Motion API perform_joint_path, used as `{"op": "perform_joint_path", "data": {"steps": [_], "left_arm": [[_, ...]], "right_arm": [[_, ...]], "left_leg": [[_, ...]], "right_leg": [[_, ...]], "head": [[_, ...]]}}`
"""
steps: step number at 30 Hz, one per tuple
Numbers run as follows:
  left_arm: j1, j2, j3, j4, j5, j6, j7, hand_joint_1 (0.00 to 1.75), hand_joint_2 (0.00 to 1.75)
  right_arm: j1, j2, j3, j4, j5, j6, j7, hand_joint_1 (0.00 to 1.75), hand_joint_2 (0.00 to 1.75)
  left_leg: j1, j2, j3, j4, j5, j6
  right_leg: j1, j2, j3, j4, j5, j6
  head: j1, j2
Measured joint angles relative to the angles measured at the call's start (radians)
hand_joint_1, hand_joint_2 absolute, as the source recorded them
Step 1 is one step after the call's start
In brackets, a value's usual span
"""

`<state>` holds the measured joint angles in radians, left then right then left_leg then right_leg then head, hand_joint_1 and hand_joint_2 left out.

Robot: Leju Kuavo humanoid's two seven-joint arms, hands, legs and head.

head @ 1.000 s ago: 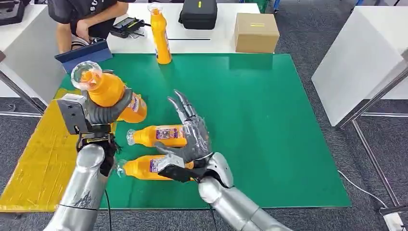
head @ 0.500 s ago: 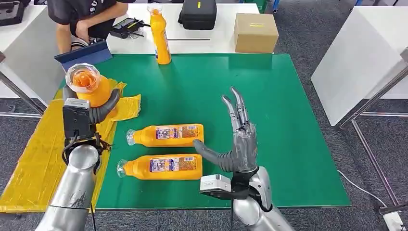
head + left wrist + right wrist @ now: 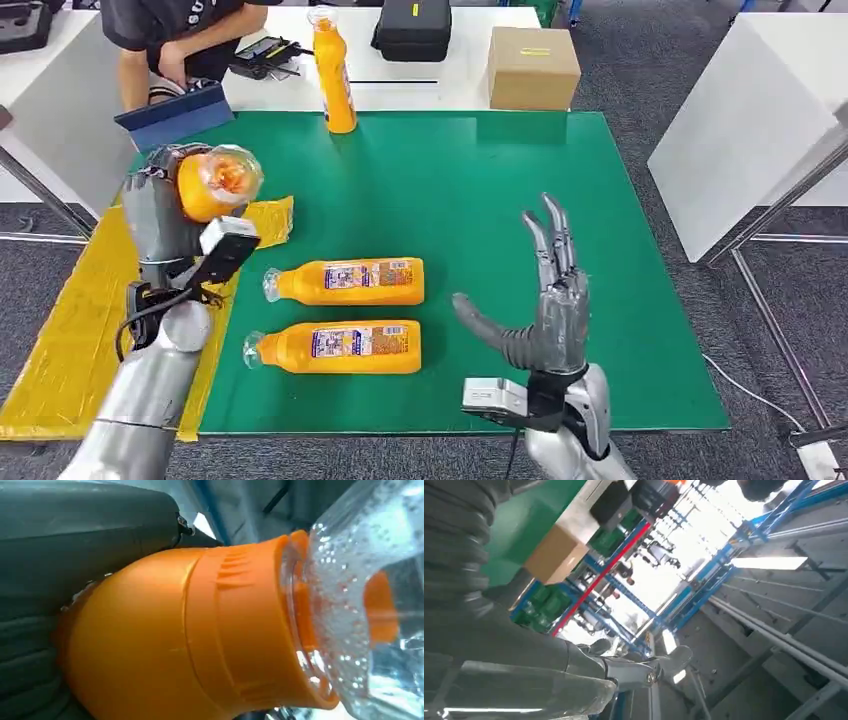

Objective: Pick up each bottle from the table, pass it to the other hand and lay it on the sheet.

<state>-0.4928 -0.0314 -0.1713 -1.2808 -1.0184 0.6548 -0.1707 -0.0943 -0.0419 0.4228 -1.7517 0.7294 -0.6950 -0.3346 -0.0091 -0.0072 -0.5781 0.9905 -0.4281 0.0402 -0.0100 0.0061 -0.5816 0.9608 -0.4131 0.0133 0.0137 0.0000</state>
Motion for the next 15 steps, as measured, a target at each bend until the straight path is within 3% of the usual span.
{"op": "perform_joint_path", "data": {"steps": [5,15], "left_arm": [[-0.096,0.055,-0.041,0.182,-0.546,0.036,0.191,1.75,1.75],[-0.250,0.142,-0.255,0.521,-0.552,0.037,0.260,1.75,1.75]], "right_arm": [[0.068,-0.037,-0.088,-0.042,-0.056,0.000,-0.087,0.00,1.75],[0.089,-0.105,-0.126,-0.056,-0.091,-0.002,-0.088,0.00,1.75]], "left_leg": [[-0.001,-0.001,0.001,0.000,0.000,0.000],[0.000,0.002,0.001,0.000,0.000,0.000]], "right_leg": [[0.000,0.000,0.000,0.000,0.000,0.000],[0.000,0.001,0.002,0.000,0.000,0.000]], "head": [[0.000,0.000],[0.000,0.000]]}}
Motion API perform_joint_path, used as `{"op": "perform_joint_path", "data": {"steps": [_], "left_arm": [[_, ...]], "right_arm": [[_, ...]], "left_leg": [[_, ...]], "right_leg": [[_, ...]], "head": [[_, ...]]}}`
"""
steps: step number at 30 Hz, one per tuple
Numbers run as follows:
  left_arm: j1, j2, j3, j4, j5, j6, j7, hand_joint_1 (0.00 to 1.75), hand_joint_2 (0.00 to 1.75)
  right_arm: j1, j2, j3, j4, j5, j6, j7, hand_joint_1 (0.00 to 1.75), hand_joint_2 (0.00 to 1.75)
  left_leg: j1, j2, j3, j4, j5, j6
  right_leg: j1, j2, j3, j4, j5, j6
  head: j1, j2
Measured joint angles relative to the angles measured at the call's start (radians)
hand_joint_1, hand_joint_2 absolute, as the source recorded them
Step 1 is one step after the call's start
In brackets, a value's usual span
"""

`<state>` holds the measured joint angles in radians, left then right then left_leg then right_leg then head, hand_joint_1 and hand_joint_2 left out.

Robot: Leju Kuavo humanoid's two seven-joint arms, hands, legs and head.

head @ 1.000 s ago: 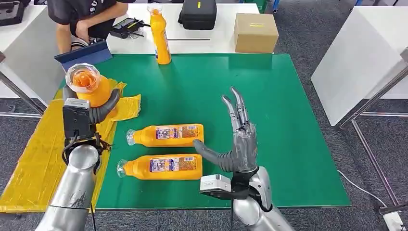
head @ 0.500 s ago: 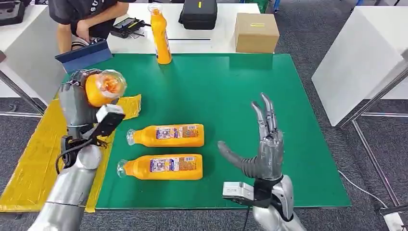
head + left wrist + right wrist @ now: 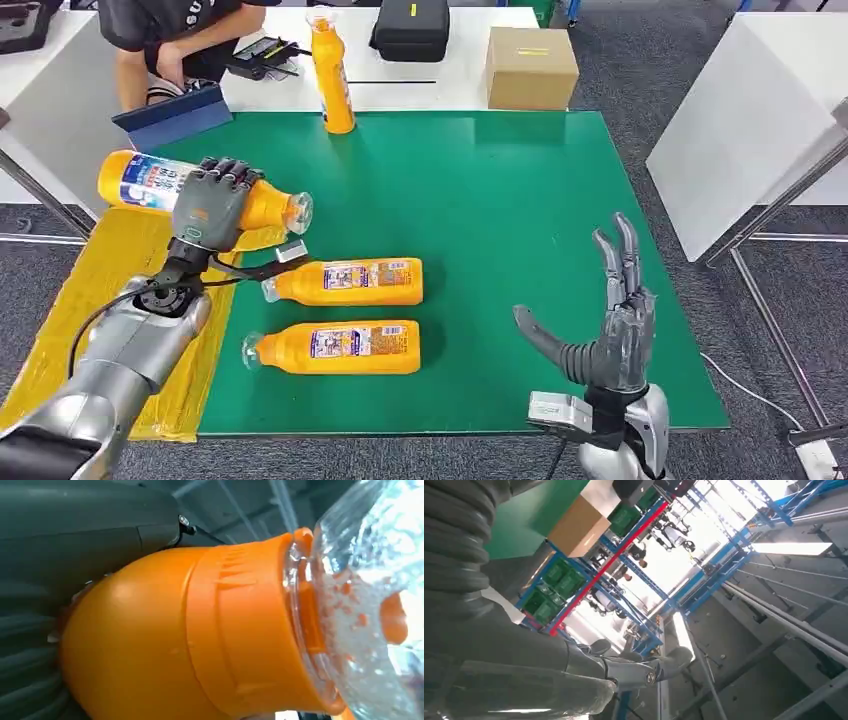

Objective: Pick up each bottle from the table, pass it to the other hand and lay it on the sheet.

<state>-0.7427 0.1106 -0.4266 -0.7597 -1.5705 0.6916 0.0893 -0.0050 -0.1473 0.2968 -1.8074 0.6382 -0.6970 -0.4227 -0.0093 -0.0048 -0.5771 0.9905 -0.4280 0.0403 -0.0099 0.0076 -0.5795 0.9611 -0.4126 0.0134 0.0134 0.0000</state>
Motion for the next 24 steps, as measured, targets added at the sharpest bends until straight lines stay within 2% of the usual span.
{"op": "perform_joint_path", "data": {"steps": [7,13,24], "left_arm": [[-0.097,0.010,-0.149,0.210,0.001,-0.089,0.008,1.75,1.75],[-0.146,0.019,-0.168,0.304,0.005,-0.181,0.001,1.75,1.75],[-0.163,0.035,-0.179,0.353,0.027,-0.209,-0.010,1.75,1.75]], "right_arm": [[-0.011,-0.033,0.008,-0.001,-0.016,0.000,0.007,0.00,1.75],[-0.024,-0.037,0.023,-0.008,-0.010,0.000,0.029,0.00,1.75],[-0.036,-0.039,0.035,-0.008,-0.012,0.000,0.040,0.00,1.75]], "left_leg": [[0.000,0.000,0.000,0.000,0.000,0.000],[0.000,0.000,0.000,0.000,0.000,0.000],[0.001,0.000,-0.001,0.000,0.000,0.000]], "right_leg": [[0.000,0.000,0.000,0.000,0.000,0.000],[0.000,0.000,0.000,0.000,0.000,0.000],[0.000,0.000,0.000,0.000,0.000,0.000]], "head": [[0.000,0.000],[0.000,0.000],[0.000,0.000]]}}
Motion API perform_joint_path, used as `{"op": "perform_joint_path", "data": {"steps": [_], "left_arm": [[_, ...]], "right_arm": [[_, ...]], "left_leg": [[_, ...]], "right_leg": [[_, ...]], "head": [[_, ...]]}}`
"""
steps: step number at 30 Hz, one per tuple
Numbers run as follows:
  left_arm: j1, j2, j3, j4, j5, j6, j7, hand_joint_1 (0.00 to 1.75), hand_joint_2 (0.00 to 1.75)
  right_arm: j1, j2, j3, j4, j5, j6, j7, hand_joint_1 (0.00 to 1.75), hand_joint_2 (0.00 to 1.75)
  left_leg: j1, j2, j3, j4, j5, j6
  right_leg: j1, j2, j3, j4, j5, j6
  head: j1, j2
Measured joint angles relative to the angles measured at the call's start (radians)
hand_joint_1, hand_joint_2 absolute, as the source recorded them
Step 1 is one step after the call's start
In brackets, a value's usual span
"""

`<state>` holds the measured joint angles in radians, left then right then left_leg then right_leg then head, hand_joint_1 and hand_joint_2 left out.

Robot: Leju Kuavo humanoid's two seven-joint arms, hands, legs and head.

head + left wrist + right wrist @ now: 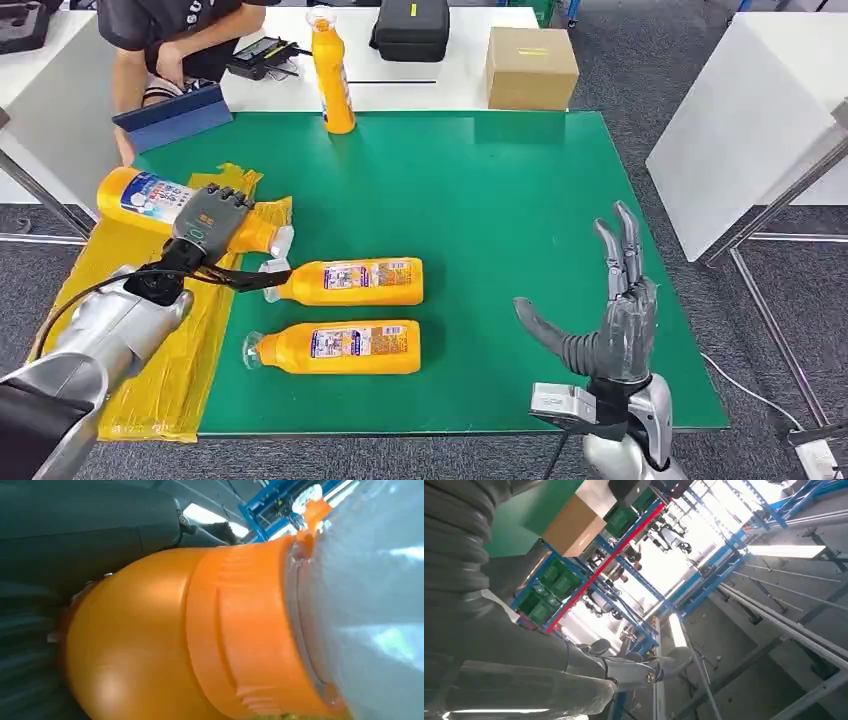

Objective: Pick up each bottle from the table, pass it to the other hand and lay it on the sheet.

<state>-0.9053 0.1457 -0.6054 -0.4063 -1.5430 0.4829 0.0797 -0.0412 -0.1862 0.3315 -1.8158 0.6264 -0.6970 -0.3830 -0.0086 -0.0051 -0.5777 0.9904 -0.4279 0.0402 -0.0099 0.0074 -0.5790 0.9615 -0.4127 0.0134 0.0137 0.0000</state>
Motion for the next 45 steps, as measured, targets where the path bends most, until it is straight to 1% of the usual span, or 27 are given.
{"op": "perform_joint_path", "data": {"steps": [9,14,22,28,31,40,45], "left_arm": [[-0.001,0.045,0.045,0.003,0.063,0.001,-0.037,1.75,1.75],[0.002,0.057,0.074,0.003,0.081,0.002,-0.055,1.75,1.75],[0.015,0.059,0.098,0.003,0.104,-0.013,-0.076,1.75,1.75],[0.027,0.059,0.121,0.003,0.136,-0.042,-0.124,1.75,1.75],[0.032,0.059,0.126,0.003,0.142,-0.047,-0.130,1.75,1.75],[0.041,0.059,0.151,-0.012,0.194,-0.117,-0.208,1.75,1.75],[0.050,0.059,0.156,-0.026,0.202,-0.129,-0.217,1.75,1.75]], "right_arm": [[-0.003,-0.005,0.009,0.003,-0.013,0.000,0.002,0.00,1.75],[-0.003,-0.005,0.015,0.016,-0.017,0.000,-0.004,0.00,1.75],[-0.031,0.001,0.023,0.042,-0.032,0.011,-0.005,0.00,1.75],[-0.045,0.007,0.027,0.062,-0.031,0.018,-0.001,0.00,1.75],[-0.047,0.009,0.027,0.069,-0.031,0.018,0.000,0.00,1.75],[-0.048,0.011,0.023,0.084,-0.032,0.036,0.000,0.00,1.75],[-0.047,0.011,0.022,0.085,-0.031,0.038,0.003,0.00,1.75]], "left_leg": [[0.000,0.000,0.000,0.000,0.000,0.000],[0.000,0.000,0.000,0.000,0.000,0.000],[0.000,0.000,0.000,0.000,0.000,0.000],[0.000,0.000,0.000,0.000,0.000,0.000],[0.000,-0.001,0.000,0.000,0.000,0.000],[0.000,0.000,0.000,0.000,0.000,0.000],[0.000,0.000,0.000,0.000,0.000,0.000]], "right_leg": [[0.000,0.000,0.000,0.000,0.000,0.000],[0.000,0.000,0.000,0.000,0.000,0.000],[0.000,0.000,0.000,0.000,0.000,0.000],[0.000,0.000,0.000,0.000,0.000,0.000],[0.000,0.000,0.000,0.000,0.000,0.000],[0.000,0.000,0.000,0.000,0.000,0.000],[0.000,0.000,0.000,0.000,0.000,0.000]], "head": [[0.000,0.000],[0.000,0.000],[0.000,0.000],[0.000,0.000],[0.000,0.000],[0.000,0.000],[0.000,0.000]]}}
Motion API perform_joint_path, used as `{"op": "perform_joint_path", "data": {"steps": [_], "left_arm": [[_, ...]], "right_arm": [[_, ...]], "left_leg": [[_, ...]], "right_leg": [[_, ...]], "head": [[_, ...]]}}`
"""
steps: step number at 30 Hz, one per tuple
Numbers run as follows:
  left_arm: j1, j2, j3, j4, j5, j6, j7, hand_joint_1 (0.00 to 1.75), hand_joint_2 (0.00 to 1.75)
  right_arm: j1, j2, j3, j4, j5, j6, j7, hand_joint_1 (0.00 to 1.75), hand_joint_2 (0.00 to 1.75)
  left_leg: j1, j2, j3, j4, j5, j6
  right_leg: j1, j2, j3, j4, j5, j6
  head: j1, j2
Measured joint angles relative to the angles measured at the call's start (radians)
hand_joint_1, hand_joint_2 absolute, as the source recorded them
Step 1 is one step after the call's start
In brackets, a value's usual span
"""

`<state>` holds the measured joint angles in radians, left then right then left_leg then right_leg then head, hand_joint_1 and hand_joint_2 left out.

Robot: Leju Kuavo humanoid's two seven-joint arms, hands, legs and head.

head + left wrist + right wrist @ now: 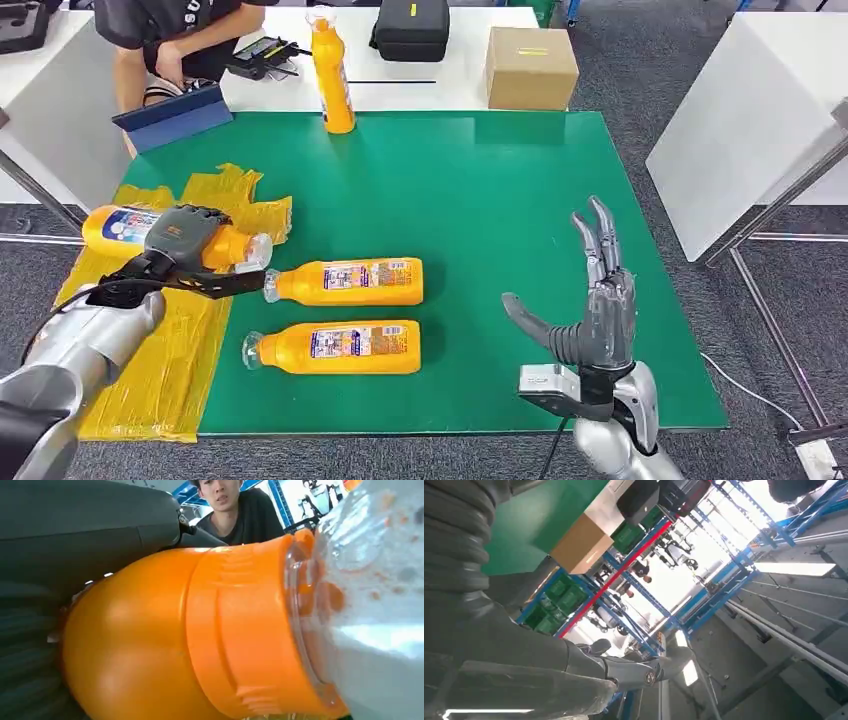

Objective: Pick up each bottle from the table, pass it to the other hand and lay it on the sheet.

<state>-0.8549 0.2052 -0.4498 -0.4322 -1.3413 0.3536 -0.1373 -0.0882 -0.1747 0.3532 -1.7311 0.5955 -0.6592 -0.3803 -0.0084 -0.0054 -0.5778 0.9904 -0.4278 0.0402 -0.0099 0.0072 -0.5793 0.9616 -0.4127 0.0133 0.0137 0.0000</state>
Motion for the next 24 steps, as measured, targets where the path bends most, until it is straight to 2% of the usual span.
{"op": "perform_joint_path", "data": {"steps": [7,8,9,24], "left_arm": [[0.023,0.000,0.002,-0.034,0.047,-0.052,-0.044,1.75,1.75],[0.025,0.000,0.002,-0.038,0.050,-0.057,-0.047,1.38,1.75],[0.029,0.000,0.002,-0.044,0.055,-0.069,-0.049,0.00,1.75],[0.049,0.000,-0.006,-0.088,0.092,-0.173,-0.053,0.00,1.75]], "right_arm": [[0.011,0.007,-0.016,0.000,0.015,0.021,0.004,0.00,1.75],[0.012,0.008,-0.018,0.000,0.017,0.024,0.006,0.00,1.75],[0.015,0.009,-0.021,-0.002,0.023,0.030,0.011,0.00,1.75],[0.042,0.034,-0.051,-0.011,0.052,0.051,0.020,0.00,1.75]], "left_leg": [[0.000,0.000,0.000,0.000,0.000,0.000],[0.000,0.000,0.000,0.000,0.000,0.000],[0.000,0.000,0.000,0.000,0.000,0.000],[0.000,0.000,0.001,0.000,0.000,0.000]], "right_leg": [[0.000,0.000,0.000,0.000,0.000,0.000],[0.000,0.000,0.000,0.000,0.000,0.000],[0.000,0.000,0.000,0.000,0.000,0.000],[0.000,0.000,0.001,0.000,0.000,0.000]], "head": [[0.000,0.000],[0.000,0.000],[0.000,0.000],[0.000,0.000]]}}
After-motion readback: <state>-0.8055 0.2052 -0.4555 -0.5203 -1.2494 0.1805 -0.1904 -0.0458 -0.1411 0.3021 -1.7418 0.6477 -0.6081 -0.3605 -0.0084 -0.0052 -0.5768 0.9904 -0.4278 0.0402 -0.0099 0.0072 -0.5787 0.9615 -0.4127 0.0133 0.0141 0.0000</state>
